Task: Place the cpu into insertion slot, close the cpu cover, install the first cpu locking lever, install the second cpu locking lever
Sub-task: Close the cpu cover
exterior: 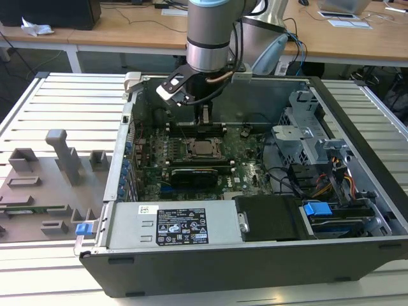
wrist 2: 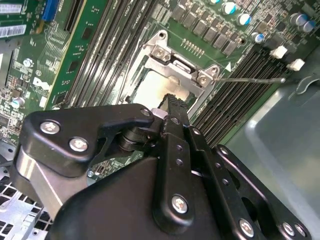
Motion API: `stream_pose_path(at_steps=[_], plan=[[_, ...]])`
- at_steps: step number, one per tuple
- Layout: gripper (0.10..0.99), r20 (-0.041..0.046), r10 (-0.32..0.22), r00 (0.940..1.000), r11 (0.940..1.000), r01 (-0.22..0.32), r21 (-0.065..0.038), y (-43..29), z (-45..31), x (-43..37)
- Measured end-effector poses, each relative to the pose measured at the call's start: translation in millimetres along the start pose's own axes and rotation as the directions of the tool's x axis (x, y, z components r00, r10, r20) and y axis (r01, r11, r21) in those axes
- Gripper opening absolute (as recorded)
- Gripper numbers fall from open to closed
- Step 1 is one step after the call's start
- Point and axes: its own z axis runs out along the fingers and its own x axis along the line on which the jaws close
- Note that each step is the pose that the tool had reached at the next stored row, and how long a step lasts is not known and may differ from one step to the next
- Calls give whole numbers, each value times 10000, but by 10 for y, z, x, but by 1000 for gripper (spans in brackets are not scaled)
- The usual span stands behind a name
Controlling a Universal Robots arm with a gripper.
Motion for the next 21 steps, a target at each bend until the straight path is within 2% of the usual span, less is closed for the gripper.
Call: stream_pose_path(at_steps=[16, 21], plan=[[106, 0, 0, 10000, 10000, 0, 0, -155, 8, 4], [106, 1, 0, 10000, 10000, 0, 0, -254, 9, 6]])
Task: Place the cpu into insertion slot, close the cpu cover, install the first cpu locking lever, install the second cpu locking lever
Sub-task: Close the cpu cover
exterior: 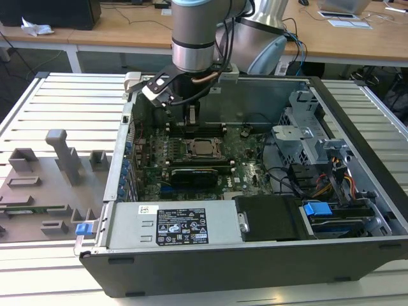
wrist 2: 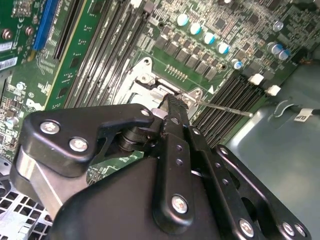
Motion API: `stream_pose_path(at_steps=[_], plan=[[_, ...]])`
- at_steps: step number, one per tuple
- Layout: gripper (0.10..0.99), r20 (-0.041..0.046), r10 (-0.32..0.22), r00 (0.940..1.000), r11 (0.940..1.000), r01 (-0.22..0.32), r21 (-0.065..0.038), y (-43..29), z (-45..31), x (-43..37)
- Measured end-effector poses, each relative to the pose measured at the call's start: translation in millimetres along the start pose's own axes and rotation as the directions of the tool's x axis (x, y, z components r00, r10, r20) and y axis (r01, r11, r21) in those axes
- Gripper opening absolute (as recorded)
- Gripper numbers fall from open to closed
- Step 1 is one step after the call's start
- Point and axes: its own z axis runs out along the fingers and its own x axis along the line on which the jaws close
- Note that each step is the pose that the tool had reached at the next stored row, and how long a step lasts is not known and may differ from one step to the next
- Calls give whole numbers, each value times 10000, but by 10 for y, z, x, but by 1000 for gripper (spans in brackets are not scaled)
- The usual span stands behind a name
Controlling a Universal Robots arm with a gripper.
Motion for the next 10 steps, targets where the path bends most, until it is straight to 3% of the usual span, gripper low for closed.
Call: stream_pose_path(at_steps=[10], plan=[[106, -1, 0, 10000, 10000, 0, 0, -145, 27, 4]])
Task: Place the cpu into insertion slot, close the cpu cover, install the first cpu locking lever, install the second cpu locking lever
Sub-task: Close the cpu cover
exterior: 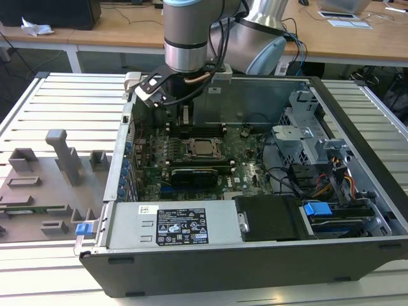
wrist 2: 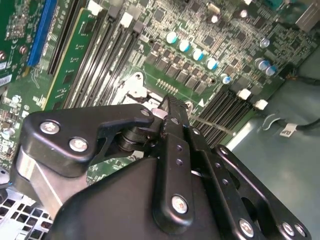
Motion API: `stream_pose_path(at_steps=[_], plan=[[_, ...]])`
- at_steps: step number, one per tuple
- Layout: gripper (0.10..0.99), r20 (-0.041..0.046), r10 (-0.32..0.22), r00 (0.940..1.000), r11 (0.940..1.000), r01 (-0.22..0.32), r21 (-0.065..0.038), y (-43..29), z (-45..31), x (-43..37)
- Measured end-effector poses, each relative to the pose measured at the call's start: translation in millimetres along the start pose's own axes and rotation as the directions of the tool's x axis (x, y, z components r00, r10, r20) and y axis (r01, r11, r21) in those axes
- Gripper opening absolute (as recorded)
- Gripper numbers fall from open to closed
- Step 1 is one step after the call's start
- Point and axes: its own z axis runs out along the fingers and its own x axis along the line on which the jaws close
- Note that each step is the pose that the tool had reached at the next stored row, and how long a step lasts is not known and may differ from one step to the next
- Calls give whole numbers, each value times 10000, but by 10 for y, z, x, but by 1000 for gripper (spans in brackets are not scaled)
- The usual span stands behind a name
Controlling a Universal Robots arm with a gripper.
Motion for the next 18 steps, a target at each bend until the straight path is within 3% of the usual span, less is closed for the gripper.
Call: stream_pose_path(at_steps=[4, 7, 8, 10, 16, 18], plan=[[106, 0, -1, 10000, 10000, 1, -1, 3, 74, 2], [106, -1, 1, 10000, 10000, -1, 1, 82, 120, 3], [106, 0, -1, 10000, 10000, 1, 3, 118, 204, 4], [106, 1, -10, 10000, 10000, 10, 2, 151, 258, 5], [106, 0, -47, 10000, 10000, 47, 7, 297, 267, 2], [106, 0, -57, 10000, 10000, 57, 28, 412, 276, -1]])
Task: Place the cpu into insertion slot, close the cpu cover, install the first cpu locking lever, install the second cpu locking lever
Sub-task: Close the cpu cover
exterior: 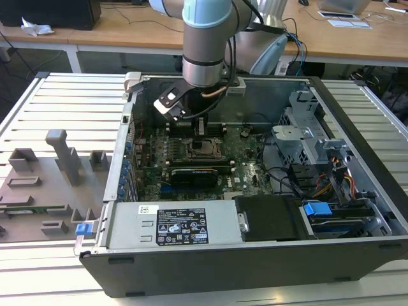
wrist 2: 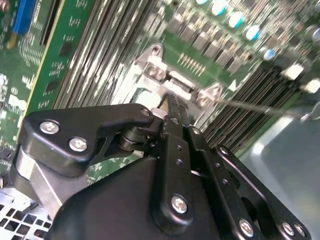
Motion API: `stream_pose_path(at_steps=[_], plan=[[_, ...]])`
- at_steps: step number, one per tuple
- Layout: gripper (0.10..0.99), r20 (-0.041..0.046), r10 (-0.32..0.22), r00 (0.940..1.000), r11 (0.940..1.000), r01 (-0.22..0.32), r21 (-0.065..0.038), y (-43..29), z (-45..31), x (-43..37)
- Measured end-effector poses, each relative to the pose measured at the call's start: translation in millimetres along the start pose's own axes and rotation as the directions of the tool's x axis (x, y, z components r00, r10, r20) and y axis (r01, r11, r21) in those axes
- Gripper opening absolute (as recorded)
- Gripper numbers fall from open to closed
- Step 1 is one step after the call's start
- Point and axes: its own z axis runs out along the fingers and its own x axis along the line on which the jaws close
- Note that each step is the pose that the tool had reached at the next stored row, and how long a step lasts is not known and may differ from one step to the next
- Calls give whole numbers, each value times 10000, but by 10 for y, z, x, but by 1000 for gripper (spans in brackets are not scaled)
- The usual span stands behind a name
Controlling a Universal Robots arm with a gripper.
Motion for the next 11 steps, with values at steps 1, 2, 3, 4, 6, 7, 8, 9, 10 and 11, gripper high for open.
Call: stream_pose_path(at_steps=[1, 2, 3, 4, 6, 7, 8, 9, 10, 11], plan=[[106, 0, -9, 10000, 10000, 9, 4, 67, 1, -2], [106, 0, -12, 10000, 10000, 12, 3, 91, -3, -3], [106, -3, -13, 10000, 10000, 13, 3, 93, -32, -3], [106, -1, -15, 10000, 10000, 15, 4, 92, -70, -5], [106, -2, -16, 10000, 10000, 16, 3, 91, -242, -11], [106, -1, -16, 10000, 10000, 16, 4, 91, -276, -12], [106, -1, -16, 10000, 10000, 16, 4, 91, -294, -12], [106, -1, -16, 10000, 10000, 16, 3, 91, -326, -13], [106, -1, -16, 10000, 10000, 16, 3, 91, -348, -14], [106, -1, -16, 10000, 10000, 16, 3, 91, -374, -15]])
